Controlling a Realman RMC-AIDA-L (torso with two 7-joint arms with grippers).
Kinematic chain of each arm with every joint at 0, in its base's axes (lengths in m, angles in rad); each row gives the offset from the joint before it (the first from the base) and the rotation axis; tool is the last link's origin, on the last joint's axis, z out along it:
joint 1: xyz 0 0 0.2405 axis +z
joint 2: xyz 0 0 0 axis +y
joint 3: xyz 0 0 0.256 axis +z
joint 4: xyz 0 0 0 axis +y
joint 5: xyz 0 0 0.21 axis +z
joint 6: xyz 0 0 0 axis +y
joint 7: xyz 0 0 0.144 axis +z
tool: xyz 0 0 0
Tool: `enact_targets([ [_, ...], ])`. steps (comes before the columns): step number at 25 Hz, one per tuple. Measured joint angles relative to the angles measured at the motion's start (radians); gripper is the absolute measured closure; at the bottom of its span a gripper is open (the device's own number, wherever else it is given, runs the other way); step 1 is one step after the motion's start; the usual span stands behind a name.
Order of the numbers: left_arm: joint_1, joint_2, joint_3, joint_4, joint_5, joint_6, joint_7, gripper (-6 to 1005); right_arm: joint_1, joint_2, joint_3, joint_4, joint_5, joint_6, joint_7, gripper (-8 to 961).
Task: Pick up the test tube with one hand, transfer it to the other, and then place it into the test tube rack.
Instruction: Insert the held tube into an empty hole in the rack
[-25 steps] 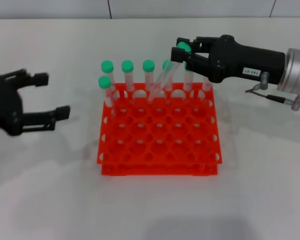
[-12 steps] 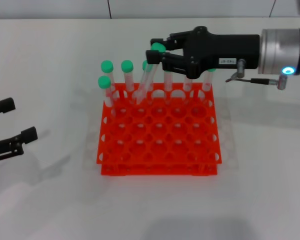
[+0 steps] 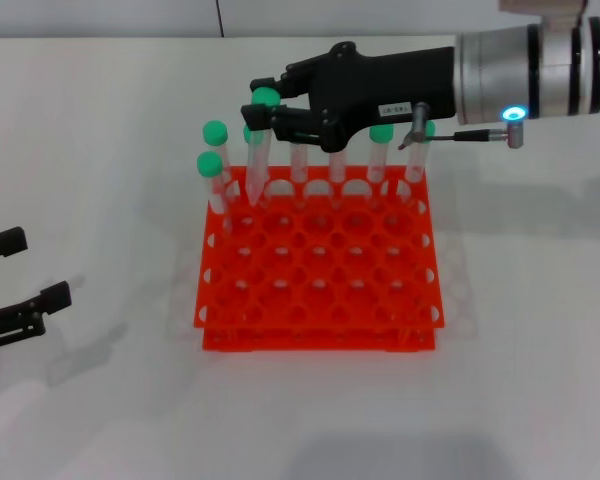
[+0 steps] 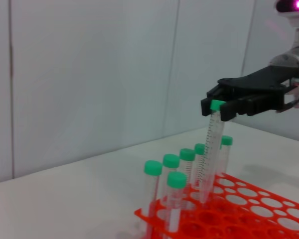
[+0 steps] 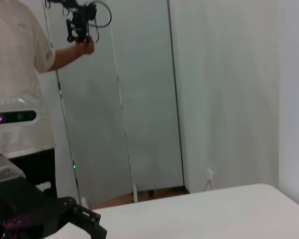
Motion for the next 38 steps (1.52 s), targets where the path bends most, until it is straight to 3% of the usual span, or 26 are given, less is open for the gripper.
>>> enact_targets([
  [4, -0.009, 0.002, -0.036, -0.022, 0.022, 0.000, 0.010, 105, 0.022, 0.000, -0.027, -0.006, -0.030, 0.029, 0.028, 664],
  [23, -0.027, 0.006, -0.038, -0.025, 0.032, -0.015, -0.002, 105, 0.046, 0.007, -0.042, -0.008, -0.094, 0.109, 0.084, 654],
  [38, -0.049, 0.006, -0.038, -0.025, 0.048, -0.015, -0.012, 106, 0.071, 0.009, -0.126, -0.005, -0.091, 0.181, 0.117, 646],
])
